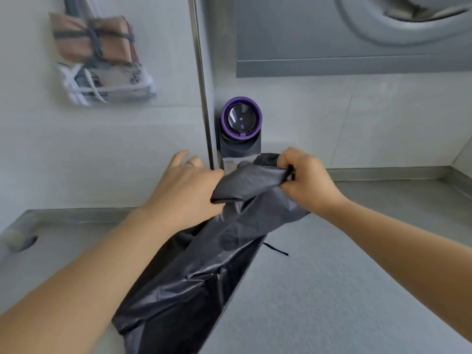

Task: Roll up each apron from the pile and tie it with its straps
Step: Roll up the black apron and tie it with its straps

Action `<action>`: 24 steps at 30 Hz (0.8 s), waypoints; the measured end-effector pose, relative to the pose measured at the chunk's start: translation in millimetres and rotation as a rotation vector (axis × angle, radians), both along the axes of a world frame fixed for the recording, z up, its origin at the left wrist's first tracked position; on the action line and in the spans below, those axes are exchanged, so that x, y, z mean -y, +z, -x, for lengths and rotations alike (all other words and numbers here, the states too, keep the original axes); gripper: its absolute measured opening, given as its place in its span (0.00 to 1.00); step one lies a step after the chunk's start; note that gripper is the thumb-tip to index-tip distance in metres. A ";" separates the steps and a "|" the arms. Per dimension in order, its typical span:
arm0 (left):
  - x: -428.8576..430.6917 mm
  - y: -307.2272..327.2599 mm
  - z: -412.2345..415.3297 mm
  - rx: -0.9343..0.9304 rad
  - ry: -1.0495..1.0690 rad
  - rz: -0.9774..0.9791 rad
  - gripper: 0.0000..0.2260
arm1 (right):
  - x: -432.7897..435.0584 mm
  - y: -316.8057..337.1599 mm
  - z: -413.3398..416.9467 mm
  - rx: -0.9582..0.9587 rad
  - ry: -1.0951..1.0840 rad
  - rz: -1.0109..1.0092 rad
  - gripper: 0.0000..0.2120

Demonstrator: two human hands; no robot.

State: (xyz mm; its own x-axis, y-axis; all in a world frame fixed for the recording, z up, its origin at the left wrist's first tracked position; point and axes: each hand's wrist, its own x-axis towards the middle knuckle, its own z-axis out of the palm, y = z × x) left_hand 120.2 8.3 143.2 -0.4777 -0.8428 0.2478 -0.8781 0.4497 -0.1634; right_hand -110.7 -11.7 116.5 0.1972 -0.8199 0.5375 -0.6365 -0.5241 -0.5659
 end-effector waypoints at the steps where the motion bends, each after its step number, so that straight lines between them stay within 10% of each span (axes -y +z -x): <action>1: -8.7 0.8 4.9 0.004 -0.065 0.025 0.12 | -7.3 -1.7 4.0 0.005 0.037 0.052 0.08; 6: -60.1 -34.1 51.8 -0.039 -0.294 -0.260 0.11 | -43.7 -46.9 57.9 -0.325 0.083 0.041 0.16; 10: -81.2 -111.3 105.3 0.085 -0.313 -0.547 0.18 | -70.1 -98.6 106.3 -0.789 -0.024 -0.373 0.05; 13: -97.0 -161.2 153.1 0.032 -0.273 -0.786 0.18 | -90.1 -126.3 122.0 -0.836 -0.124 -0.710 0.16; 19: -122.7 -177.8 217.3 -0.240 -0.329 -1.127 0.25 | -117.9 -150.8 123.3 -0.667 -0.030 -0.589 0.14; 24: -99.9 -174.9 174.0 -0.441 -0.177 -0.913 0.12 | -123.7 -186.8 122.7 -0.674 0.022 -0.699 0.17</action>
